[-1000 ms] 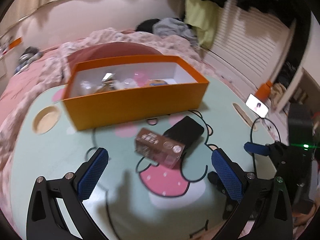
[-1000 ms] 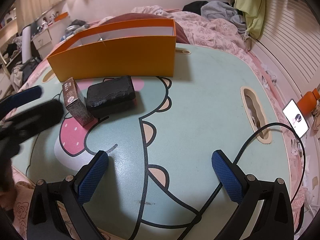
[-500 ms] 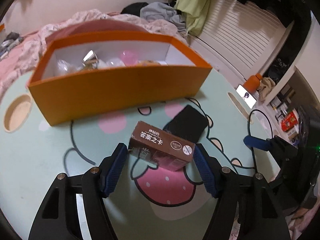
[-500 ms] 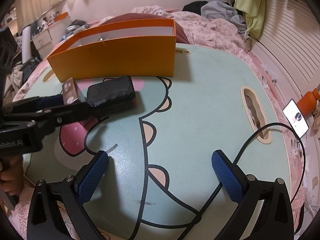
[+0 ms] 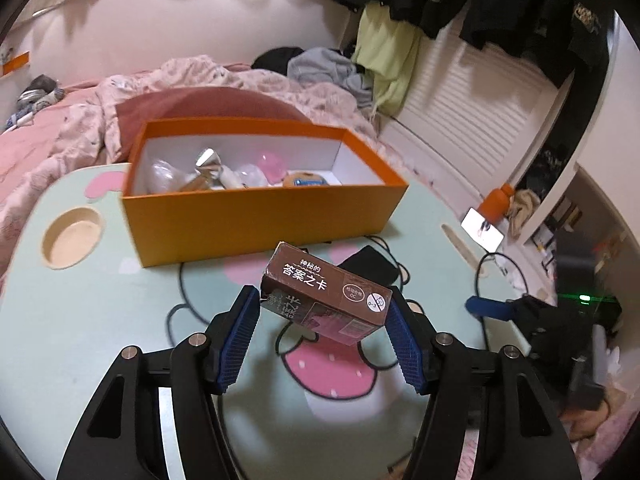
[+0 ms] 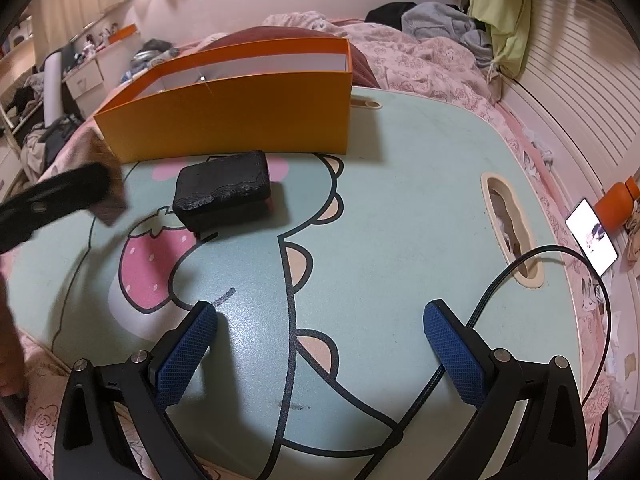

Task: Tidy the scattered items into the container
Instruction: 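Grasp the black case with the right gripper while the left gripper holds the carton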

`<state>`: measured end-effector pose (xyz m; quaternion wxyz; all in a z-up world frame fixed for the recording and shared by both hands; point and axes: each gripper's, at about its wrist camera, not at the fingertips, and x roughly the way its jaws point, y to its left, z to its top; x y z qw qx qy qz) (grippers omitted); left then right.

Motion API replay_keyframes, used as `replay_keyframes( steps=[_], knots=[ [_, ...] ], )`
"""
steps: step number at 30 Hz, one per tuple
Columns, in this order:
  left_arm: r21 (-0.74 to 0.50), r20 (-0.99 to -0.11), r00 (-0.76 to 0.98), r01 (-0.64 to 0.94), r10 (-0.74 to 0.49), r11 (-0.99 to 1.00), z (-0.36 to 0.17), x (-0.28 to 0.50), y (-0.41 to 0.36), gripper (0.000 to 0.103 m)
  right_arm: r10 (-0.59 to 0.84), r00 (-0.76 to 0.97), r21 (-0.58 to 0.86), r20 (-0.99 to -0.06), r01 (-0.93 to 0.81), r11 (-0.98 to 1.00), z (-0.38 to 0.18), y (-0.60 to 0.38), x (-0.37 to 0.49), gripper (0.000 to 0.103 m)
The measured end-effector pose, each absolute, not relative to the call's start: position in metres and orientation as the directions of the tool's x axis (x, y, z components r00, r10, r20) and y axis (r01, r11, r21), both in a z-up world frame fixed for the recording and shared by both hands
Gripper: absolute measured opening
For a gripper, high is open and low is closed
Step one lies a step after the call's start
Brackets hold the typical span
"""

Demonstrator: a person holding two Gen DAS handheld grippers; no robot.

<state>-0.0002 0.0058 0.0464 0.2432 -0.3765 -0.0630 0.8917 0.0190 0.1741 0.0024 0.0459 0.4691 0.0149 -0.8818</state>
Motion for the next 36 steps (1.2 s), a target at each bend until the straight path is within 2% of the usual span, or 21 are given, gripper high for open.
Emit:
replay_keyframes(
  steps=[9,20,33,34,35,36],
  knots=[
    [-0.318,-0.615,-0.634,-0.344,0.469,-0.883,0.057,0.033,-0.016,0.063,-0.127,-0.554,0.015,-0.823,0.202,-0.979,0.007,0.155,0.020,0.103],
    [-0.372,-0.587,-0.643,-0.326,0.492,-0.869,0.064,0.035,-0.025,0.063,-0.266,-0.560,0.141,-0.785,0.257,-0.956,0.017,0.159,-0.017,0.103],
    [-0.371,-0.572,-0.659,-0.323,0.488,-0.871,0.069,0.038,-0.027,0.063,-0.182,-0.569,0.000,-0.802,0.305,-0.952,0.016,0.121,-0.049,0.102],
    [-0.373,-0.570,-0.660,-0.322,0.489,-0.870,0.069,0.037,-0.028,0.063,-0.175,-0.568,-0.007,-0.804,0.302,-0.953,0.015,0.121,-0.050,0.101],
    [-0.374,-0.570,-0.661,-0.321,0.489,-0.870,0.070,0.037,-0.029,0.063,-0.172,-0.565,-0.009,-0.807,0.303,-0.953,0.013,0.120,-0.050,0.086],
    [-0.373,-0.570,-0.663,-0.318,0.486,-0.872,0.070,0.037,-0.029,0.063,-0.174,-0.553,-0.004,-0.815,0.306,-0.952,0.010,0.119,-0.051,0.063]
  ],
)
